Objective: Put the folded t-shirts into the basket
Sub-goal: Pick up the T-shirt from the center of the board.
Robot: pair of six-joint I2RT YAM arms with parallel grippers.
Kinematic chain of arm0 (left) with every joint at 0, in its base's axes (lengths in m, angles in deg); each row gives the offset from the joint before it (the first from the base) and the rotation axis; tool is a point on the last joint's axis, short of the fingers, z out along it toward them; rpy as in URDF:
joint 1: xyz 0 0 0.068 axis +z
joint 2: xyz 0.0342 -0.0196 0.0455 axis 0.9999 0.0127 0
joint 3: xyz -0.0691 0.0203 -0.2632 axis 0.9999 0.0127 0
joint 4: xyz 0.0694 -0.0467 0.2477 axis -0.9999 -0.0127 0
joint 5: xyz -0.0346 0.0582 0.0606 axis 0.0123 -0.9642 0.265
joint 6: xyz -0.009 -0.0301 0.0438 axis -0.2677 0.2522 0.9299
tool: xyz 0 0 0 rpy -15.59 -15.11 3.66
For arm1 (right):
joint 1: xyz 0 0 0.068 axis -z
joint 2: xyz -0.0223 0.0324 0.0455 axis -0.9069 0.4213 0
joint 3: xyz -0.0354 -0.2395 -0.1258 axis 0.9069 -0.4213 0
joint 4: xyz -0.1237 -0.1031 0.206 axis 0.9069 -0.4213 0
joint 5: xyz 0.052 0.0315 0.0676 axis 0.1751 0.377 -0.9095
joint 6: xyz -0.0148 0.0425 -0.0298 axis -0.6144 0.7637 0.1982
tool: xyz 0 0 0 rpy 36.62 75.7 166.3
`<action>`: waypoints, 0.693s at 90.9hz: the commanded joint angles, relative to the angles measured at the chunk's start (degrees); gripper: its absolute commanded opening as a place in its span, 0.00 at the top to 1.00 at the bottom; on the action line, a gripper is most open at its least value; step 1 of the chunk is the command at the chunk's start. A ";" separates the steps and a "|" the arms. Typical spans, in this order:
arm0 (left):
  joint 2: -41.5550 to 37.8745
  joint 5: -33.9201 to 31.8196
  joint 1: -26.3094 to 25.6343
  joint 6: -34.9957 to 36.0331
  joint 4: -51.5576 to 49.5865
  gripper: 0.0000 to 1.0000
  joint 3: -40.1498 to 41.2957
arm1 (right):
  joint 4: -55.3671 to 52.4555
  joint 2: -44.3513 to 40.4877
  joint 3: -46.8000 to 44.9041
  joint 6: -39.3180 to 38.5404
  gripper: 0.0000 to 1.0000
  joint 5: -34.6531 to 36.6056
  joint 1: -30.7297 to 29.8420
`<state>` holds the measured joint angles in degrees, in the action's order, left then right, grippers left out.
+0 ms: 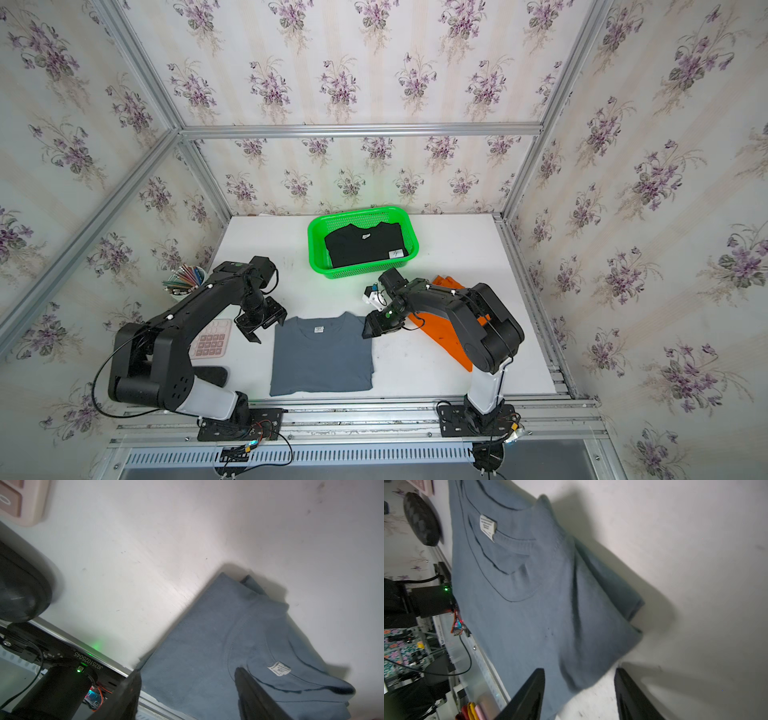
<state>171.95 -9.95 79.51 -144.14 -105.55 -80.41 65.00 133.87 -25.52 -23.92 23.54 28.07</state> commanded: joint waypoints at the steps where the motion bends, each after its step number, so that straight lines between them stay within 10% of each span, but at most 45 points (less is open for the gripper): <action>1: 0.38 0.88 0.03 -2.89 0.40 0.27 0.09 | 3.01 2.66 -1.42 2.17 0.55 -1.30 -0.15; 26: 1.26 0.29 0.01 -1.57 0.10 0.27 -1.58 | 13.66 -8.19 -14.38 15.95 1.00 -2.35 -0.16; 39: 1.96 1.36 -0.11 0.26 1.58 0.27 -0.94 | 19.66 -17.78 -24.77 26.15 1.00 -1.95 -1.66; 49: 2.84 1.82 -1.23 0.40 2.55 0.27 -1.01 | 22.12 -22.26 -28.38 30.32 0.59 -3.16 -2.53; 63: 3.00 1.17 -3.71 -1.69 2.80 0.26 -1.53 | 5.44 -23.97 -18.36 16.38 0.52 10.77 -2.54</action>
<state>174.96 -8.44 76.93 -144.49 -102.78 -81.48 79.23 110.22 -50.61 0.85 23.63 25.58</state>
